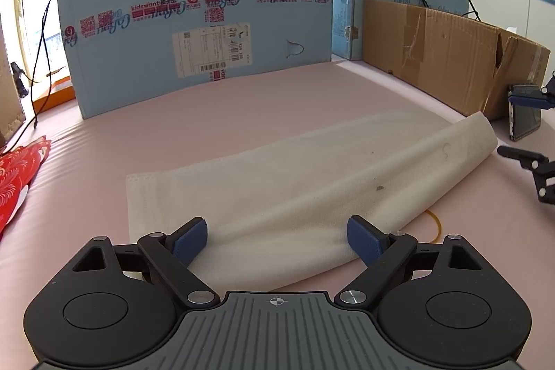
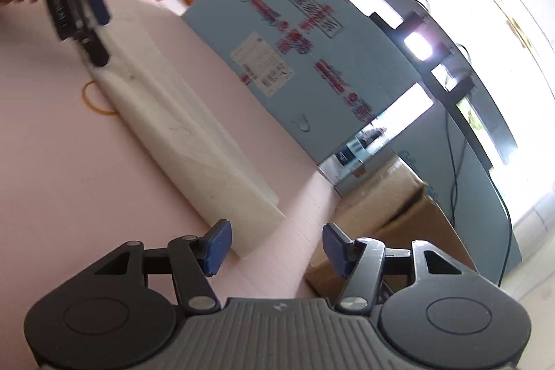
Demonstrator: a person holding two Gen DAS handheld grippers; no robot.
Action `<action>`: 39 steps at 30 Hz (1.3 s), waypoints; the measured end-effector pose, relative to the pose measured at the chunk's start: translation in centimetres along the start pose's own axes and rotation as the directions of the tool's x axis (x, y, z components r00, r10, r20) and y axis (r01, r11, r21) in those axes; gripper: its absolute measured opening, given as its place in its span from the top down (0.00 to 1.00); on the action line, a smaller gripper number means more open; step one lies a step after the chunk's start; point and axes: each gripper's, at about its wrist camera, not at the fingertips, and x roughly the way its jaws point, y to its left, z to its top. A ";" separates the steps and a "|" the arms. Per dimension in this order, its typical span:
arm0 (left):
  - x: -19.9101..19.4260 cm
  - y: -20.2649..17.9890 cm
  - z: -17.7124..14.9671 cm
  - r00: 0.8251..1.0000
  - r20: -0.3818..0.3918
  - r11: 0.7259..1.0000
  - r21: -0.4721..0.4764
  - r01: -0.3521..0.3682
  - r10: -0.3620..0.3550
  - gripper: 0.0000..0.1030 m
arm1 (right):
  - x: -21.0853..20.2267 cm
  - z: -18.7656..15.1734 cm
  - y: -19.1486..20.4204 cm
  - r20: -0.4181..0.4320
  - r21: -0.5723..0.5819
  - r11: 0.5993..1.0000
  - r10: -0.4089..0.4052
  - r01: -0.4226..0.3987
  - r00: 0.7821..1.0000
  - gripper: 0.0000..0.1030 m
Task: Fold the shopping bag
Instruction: 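Grasp the bag edge with the right gripper while the left gripper grasps the other end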
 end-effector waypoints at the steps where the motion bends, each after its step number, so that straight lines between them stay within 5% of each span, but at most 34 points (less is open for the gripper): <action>1: 0.0 0.0 0.0 1.000 0.000 1.000 -0.001 0.000 0.000 0.13 | 0.2 0.2 0.6 0.012 -0.054 0.998 0.022 -0.021 1.000 0.55; 7: 0.1 0.1 0.1 1.000 -0.001 1.000 -0.007 0.004 -0.004 0.12 | 1.4 1.8 2.9 0.078 -0.311 0.947 0.116 -0.087 0.990 0.76; 18: 0.1 0.3 0.1 1.000 -0.004 1.000 -0.014 0.008 -0.008 0.12 | 1.6 3.5 6.6 0.215 -0.656 0.753 0.129 0.045 0.968 0.69; 21: 0.2 0.4 0.1 1.000 -0.005 1.000 -0.011 0.010 -0.010 0.12 | 1.9 3.6 6.0 0.195 -0.685 0.729 0.171 0.009 0.966 0.65; 23: 0.0 0.5 0.2 1.000 -0.001 1.000 0.001 0.019 -0.019 0.12 | 2.3 3.8 5.4 0.150 -0.702 0.711 0.217 -0.051 0.965 0.77; 25: -0.7 0.3 0.4 0.999 0.035 0.999 0.046 0.025 -0.027 0.12 | 2.8 4.3 4.3 0.091 -0.660 0.733 0.299 -0.167 0.950 0.87; 29: -2.8 -1.0 0.9 0.978 0.173 0.972 0.224 0.073 -0.113 0.12 | 3.2 5.3 2.4 0.061 -0.576 0.767 0.385 -0.283 0.921 0.88; 35: -1.7 -4.3 1.8 0.970 0.088 0.874 0.459 0.161 -0.226 0.17 | 3.3 6.1 0.9 0.070 -0.457 0.811 0.443 -0.366 0.894 0.89; 39: -0.6 -5.2 1.7 0.972 0.003 0.835 0.513 0.199 -0.234 0.54 | 2.2 6.3 -0.4 0.085 -0.373 0.822 0.492 -0.430 0.866 0.89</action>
